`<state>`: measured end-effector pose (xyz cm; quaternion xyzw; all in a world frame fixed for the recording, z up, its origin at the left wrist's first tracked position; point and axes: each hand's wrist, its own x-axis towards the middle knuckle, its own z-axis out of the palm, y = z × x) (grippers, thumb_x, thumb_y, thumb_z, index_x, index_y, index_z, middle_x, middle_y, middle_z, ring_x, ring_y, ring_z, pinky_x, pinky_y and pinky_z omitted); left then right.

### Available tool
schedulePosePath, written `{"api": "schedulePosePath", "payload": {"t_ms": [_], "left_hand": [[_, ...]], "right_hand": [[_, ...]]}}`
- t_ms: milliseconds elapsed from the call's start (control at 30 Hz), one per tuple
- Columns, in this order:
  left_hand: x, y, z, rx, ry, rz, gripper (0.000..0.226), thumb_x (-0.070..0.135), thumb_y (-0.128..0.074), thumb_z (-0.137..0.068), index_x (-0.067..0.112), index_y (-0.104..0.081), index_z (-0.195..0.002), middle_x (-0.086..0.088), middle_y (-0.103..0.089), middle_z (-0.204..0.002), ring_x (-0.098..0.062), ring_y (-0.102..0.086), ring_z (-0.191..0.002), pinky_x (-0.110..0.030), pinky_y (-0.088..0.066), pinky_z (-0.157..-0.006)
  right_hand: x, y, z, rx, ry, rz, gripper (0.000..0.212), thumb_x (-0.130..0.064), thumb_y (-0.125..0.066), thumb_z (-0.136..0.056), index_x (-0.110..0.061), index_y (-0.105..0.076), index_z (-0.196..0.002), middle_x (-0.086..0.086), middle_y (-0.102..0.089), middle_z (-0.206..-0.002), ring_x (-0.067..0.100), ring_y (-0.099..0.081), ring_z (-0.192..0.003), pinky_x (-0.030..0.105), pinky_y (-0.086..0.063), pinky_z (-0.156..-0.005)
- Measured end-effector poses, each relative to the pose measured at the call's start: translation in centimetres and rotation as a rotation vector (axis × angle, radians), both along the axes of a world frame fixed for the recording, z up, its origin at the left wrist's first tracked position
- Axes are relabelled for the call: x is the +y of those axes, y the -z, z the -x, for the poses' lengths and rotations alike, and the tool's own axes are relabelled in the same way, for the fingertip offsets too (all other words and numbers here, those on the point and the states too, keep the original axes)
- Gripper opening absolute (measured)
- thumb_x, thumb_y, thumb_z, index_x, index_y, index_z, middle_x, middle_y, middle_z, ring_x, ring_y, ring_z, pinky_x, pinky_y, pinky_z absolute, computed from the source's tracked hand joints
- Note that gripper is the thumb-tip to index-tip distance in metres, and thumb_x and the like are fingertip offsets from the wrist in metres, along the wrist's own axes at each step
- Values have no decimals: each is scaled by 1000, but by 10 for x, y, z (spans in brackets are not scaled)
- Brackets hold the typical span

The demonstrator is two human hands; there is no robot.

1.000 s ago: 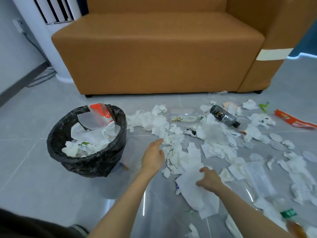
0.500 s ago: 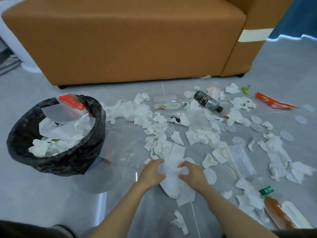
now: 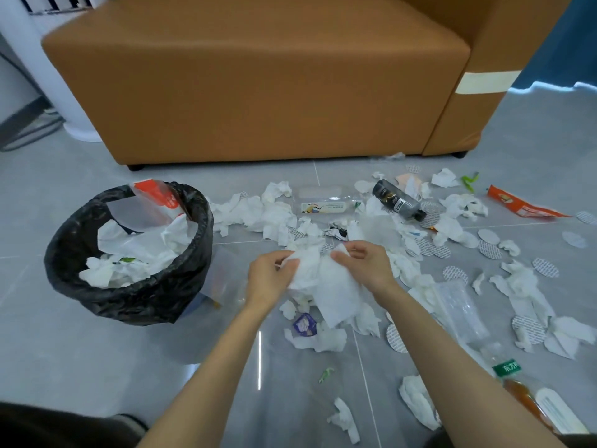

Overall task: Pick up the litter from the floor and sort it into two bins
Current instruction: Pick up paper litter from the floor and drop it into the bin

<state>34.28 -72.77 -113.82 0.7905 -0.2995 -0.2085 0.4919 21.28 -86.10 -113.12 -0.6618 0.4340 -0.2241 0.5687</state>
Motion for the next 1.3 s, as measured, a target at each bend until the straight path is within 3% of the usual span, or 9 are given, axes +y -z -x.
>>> {"api": "schedulePosePath", "payload": {"t_ms": [200, 333, 467, 567, 767, 867, 1000, 1167, 1300], "left_hand": [[29, -64, -49, -19, -246, 156, 8, 18, -61, -88, 21, -69, -87, 2, -63, -81, -11, -53, -73, -24, -42, -70], [60, -95, -75, -77, -363, 209, 18, 16, -60, -89, 29, -67, -79, 4, -62, -77, -8, -52, -66, -23, -44, -65], [96, -107, -99, -109, -490, 180, 16, 16, -55, -86, 13, -70, -82, 1, -54, -69, -12, -40, -59, -25, -35, -57], [121, -106, -116, -106, -601, 183, 23, 16, -54, -85, 30, -65, -70, 2, -56, -70, -13, -46, -64, -30, -40, -62], [160, -88, -146, -91, -729, 161, 28, 19, -60, -87, 19, -67, -114, 0, -70, -106, -16, -64, -95, -32, -52, -86], [172, -76, -156, -25, -643, 36, 32, 25, -51, -92, 11, -61, -119, -10, -64, -119, -28, -58, -112, -36, -47, -92], [177, -74, -156, -81, -576, -153, 45, -5, -33, -89, 5, -49, -130, -13, -46, -140, -33, -36, -134, -35, -36, -103], [172, -83, -154, -311, -616, -181, 69, -18, -35, -80, 5, -28, -145, -13, -18, -156, -26, -13, -145, -37, -16, -118], [153, -97, -141, -463, -550, -127, 67, -16, -35, -81, 7, -33, -143, -9, -27, -153, -23, -18, -144, -39, -12, -119]], "right_hand": [[10, -60, -43, -239, 154, -160, 11, -12, -71, -82, -15, -63, -76, 3, -64, -74, 10, -54, -60, 20, -45, -53], [33, -84, -89, -331, 158, -270, 16, -7, -69, -83, -14, -58, -74, 5, -59, -73, 16, -52, -63, 27, -46, -59], [72, -95, -141, -352, 106, -310, 10, -11, -72, -80, -7, -63, -85, 8, -64, -83, 20, -59, -75, 38, -55, -77], [102, -99, -178, -335, 61, -352, 13, -15, -74, -79, -12, -61, -79, 6, -67, -86, 20, -64, -78, 39, -57, -83], [153, -95, -235, -274, 11, -346, 12, -18, -68, -84, -14, -57, -86, 7, -64, -96, 23, -59, -85, 32, -53, -73], [169, -90, -245, -231, -132, -266, 25, -21, -58, -91, -13, -53, -115, 7, -59, -113, 22, -55, -99, 32, -47, -83], [173, -73, -244, -61, -376, 77, 46, -22, -51, -94, -12, -44, -138, 6, -52, -135, 24, -51, -119, 32, -42, -96], [157, -66, -227, -43, -296, 198, 41, -13, -53, -92, -13, -50, -133, 4, -52, -133, 20, -51, -121, 32, -40, -105], [139, -66, -208, -107, -210, 118, 31, -10, -52, -92, -13, -57, -122, -2, -58, -123, 13, -55, -104, 24, -43, -90]]}}
